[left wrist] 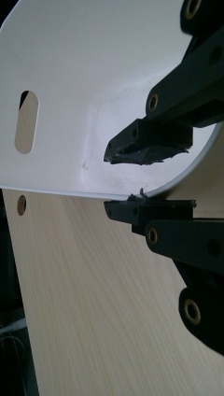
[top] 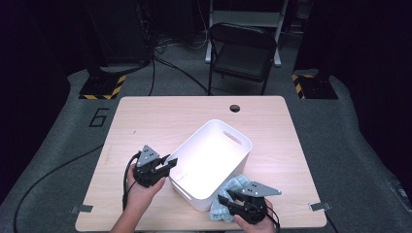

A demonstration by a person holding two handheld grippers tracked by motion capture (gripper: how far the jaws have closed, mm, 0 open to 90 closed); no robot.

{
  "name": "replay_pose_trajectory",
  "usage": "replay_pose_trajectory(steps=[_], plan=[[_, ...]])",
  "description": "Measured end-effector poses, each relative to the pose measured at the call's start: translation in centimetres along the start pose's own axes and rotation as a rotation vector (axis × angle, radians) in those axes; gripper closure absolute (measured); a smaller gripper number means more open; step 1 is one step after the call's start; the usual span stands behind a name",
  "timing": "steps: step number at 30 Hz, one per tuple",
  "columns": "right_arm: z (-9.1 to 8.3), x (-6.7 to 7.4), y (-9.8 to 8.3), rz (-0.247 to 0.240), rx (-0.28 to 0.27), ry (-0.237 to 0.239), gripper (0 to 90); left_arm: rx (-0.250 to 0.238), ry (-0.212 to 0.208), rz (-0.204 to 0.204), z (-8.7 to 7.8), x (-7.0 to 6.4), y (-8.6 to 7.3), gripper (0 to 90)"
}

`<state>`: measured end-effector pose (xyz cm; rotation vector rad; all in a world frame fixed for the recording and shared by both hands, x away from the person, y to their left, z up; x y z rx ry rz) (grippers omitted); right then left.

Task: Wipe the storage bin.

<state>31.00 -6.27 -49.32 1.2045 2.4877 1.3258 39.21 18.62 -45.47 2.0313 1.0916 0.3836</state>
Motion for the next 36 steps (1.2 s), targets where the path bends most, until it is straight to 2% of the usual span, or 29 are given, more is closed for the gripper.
replay_pose_trajectory(steps=[3, 5, 9, 15, 23, 24, 32, 36], plan=[[0.7, -0.7, -0.6, 0.014, 0.013, -0.017, 66.2, 0.000, -0.001, 0.000, 0.0, 0.0, 0.0, 69.3], [1.3, -1.3, -0.9, 0.019, 0.034, -0.038, 66.2, -0.001, -0.001, -0.001, 0.0, 0.0, 0.0, 68.5], [2.5, -2.2, -1.8, 0.045, 0.086, -0.049, 66.2, -0.004, -0.003, 0.000, 0.1, 0.0, 0.0, 68.0], [2.5, -2.2, -2.0, 0.050, 0.088, -0.045, 65.5, -0.004, -0.004, -0.001, 0.1, -0.1, 0.0, 67.7], [0.8, -0.6, -0.3, -0.003, 0.028, -0.053, 65.4, -0.007, 0.009, 0.001, 0.2, -0.1, 0.0, 67.1], [0.2, -0.1, 0.2, -0.019, 0.003, -0.048, 65.4, -0.008, 0.009, 0.000, 0.2, -0.1, 0.0, 67.1], [-2.0, 1.5, 2.0, -0.043, -0.082, -0.007, 65.3, -0.007, 0.004, -0.003, 0.2, -0.2, 0.0, 65.8], [-2.0, 1.7, 2.1, -0.050, -0.087, -0.002, 65.3, -0.011, 0.009, -0.004, 0.3, -0.3, 0.0, 65.4]])
Point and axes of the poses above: each handheld gripper's, and its own axes: z roughly forward along the jaws, y roughly out of its top, x roughly to its left, the point moved 6 cm from there along z, roughly forward along the jaws, and after that the axes turned 12 degrees about x, right-handed, at the moved point
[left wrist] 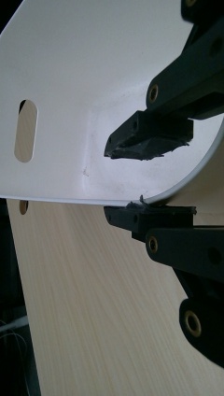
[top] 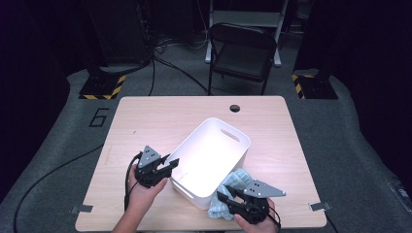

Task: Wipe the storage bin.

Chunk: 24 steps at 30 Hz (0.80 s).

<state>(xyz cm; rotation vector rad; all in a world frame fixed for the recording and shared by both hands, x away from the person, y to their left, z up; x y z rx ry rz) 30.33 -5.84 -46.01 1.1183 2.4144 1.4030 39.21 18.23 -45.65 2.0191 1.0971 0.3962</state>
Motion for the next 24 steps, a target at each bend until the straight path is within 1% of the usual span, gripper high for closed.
replay_pose_trajectory(steps=[3, 6, 9, 10, 11, 12, 13, 17, 20, 21, 23, 24], plan=[[0.2, -0.2, -0.2, 0.010, -0.002, 0.010, 65.8, 0.000, 0.000, 0.000, 0.0, 0.0, 0.0, 65.4], [0.6, -0.4, -0.6, 0.008, 0.023, 0.002, 65.9, 0.001, -0.001, 0.001, 0.0, 0.0, 0.0, 65.5], [1.3, -0.8, -1.3, 0.015, 0.049, -0.001, 66.0, 0.001, -0.001, 0.000, 0.0, 0.0, 0.0, 65.5], [1.5, -1.0, -1.6, 0.025, 0.057, 0.000, 66.1, 0.001, -0.001, -0.001, 0.0, 0.0, 0.0, 65.5], [1.5, -1.0, -1.6, 0.025, 0.057, 0.000, 66.1, 0.001, -0.001, -0.001, 0.0, 0.0, 0.0, 65.4], [1.9, -1.3, -2.1, 0.042, 0.068, 0.004, 66.4, 0.000, -0.001, -0.002, 0.0, 0.0, 0.0, 65.3], [2.2, -1.6, -2.4, 0.048, 0.073, -0.001, 66.4, 0.001, -0.003, -0.003, 0.0, 0.0, 0.0, 65.1], [3.2, -2.4, -3.4, 0.065, 0.104, -0.021, 66.5, 0.003, -0.007, -0.008, 0.0, 0.0, 0.0, 64.2], [3.8, -2.9, -4.2, 0.092, 0.142, -0.009, 66.2, 0.001, -0.015, -0.015, 0.0, 0.1, -0.1, 63.7], [4.1, -3.1, -4.4, 0.094, 0.150, -0.003, 66.1, -0.002, -0.016, -0.019, 0.1, 0.1, 0.0, 63.5], [4.3, -3.2, -4.6, 0.111, 0.157, 0.010, 66.0, -0.004, -0.016, -0.020, 0.1, 0.1, 0.0, 63.3], [4.3, -3.3, -4.6, 0.108, 0.156, 0.012, 65.9, -0.001, -0.018, -0.020, 0.1, 0.1, -0.1, 63.3]])
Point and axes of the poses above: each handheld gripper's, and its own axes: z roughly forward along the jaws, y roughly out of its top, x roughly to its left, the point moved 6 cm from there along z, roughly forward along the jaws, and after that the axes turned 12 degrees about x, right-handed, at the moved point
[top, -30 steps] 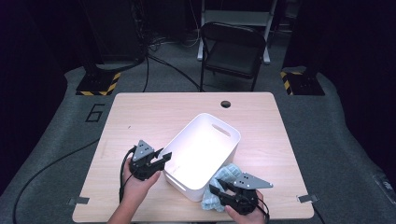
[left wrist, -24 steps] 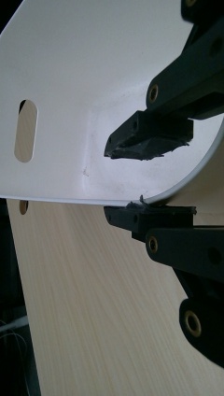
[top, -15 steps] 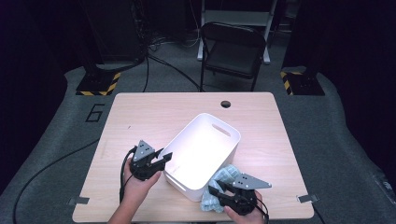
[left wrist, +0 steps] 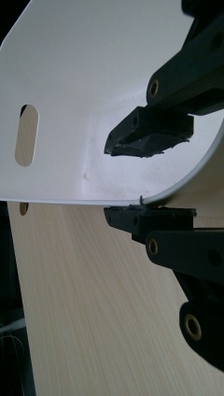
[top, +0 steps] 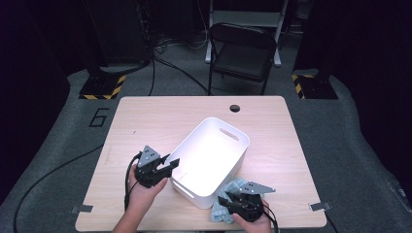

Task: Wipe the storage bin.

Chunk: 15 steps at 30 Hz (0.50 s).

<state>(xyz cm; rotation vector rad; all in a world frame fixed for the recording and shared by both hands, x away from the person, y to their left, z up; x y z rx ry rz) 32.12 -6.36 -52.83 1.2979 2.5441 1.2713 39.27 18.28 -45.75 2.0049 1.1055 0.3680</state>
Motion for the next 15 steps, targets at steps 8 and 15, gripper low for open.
replay_pose_trajectory(steps=[8, 15], plan=[[-1.1, 1.0, 0.8, -0.017, -0.028, -0.013, 65.4, 0.004, 0.008, 0.007, 0.1, -0.1, 0.0, 62.8], [-3.6, 3.2, 2.6, -0.078, -0.113, 0.009, 65.1, 0.009, 0.010, 0.010, 0.1, -0.2, 0.0, 62.4]])
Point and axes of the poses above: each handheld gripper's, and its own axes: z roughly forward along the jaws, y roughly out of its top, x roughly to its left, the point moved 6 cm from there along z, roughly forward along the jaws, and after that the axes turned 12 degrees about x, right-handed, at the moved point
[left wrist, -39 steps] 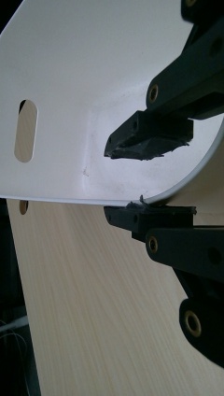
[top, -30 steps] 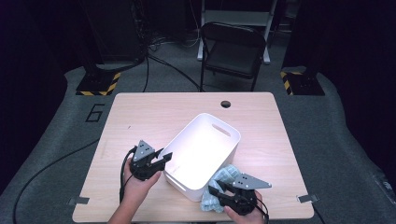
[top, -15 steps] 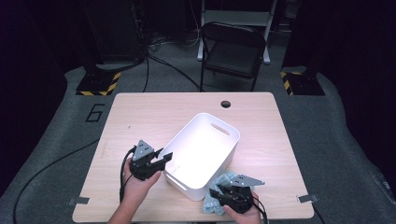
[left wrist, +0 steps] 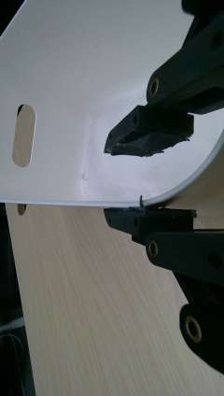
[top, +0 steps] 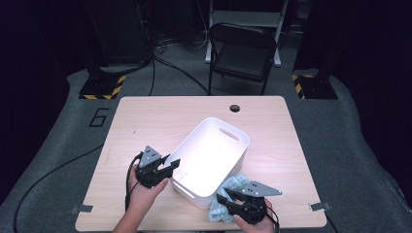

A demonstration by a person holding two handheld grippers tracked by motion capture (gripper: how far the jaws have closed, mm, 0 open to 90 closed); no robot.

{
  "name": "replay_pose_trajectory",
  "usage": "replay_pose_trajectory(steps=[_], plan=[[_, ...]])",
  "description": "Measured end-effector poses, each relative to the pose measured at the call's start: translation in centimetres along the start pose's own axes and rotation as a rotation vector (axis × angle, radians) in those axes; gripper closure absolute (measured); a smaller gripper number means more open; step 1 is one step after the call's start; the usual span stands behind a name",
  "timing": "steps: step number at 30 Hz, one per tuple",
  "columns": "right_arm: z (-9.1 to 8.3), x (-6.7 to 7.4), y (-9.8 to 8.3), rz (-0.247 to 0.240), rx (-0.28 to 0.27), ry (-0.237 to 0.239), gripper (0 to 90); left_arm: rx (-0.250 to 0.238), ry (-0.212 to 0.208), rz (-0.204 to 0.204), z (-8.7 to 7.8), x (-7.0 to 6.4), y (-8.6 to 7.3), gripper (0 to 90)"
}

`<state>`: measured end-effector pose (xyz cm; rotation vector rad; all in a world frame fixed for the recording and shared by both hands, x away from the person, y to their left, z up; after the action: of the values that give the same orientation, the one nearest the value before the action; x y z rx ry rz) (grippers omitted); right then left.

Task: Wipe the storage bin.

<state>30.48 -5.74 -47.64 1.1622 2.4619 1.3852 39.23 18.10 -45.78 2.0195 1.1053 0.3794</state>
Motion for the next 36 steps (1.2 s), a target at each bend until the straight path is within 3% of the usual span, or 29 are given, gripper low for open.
replay_pose_trajectory(steps=[5, 8, 10, 15, 20, 27, 36], plan=[[-1.1, 1.2, 1.0, -0.033, -0.030, 0.009, 65.0, -0.001, -0.001, -0.001, 0.0, 0.0, 0.0, 62.2], [-1.0, 1.1, 1.0, -0.044, -0.035, 0.010, 65.3, -0.002, -0.002, 0.000, 0.0, 0.0, 0.0, 62.3], [-0.8, 1.0, 0.8, -0.019, -0.040, 0.030, 66.0, -0.003, -0.001, 0.000, 0.0, -0.1, 0.0, 62.4], [0.3, 0.3, -0.2, -0.012, 0.004, 0.007, 66.4, -0.008, 0.006, -0.002, 0.1, -0.1, 0.0, 62.9], [1.1, -0.4, -1.0, 0.017, 0.029, 0.015, 66.7, -0.007, 0.006, -0.002, 0.1, -0.1, 0.0, 62.7], [3.1, -2.1, -3.0, 0.073, 0.121, 0.025, 66.3, -0.008, 0.006, -0.007, 0.1, -0.1, 0.0, 62.2], [3.8, -3.2, -3.0, 0.079, 0.119, -0.012, 67.6, -0.002, 0.008, -0.009, 0.1, -0.1, -0.1, 58.9]])
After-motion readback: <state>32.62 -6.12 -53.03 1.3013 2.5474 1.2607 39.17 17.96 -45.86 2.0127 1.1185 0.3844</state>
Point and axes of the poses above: each handheld gripper's, and its own axes: z roughly forward along the jaws, y roughly out of its top, x roughly to its left, the point moved 6 cm from there along z, roughly forward along the jaws, and after that the axes turned 12 degrees about x, right-handed, at the moved point
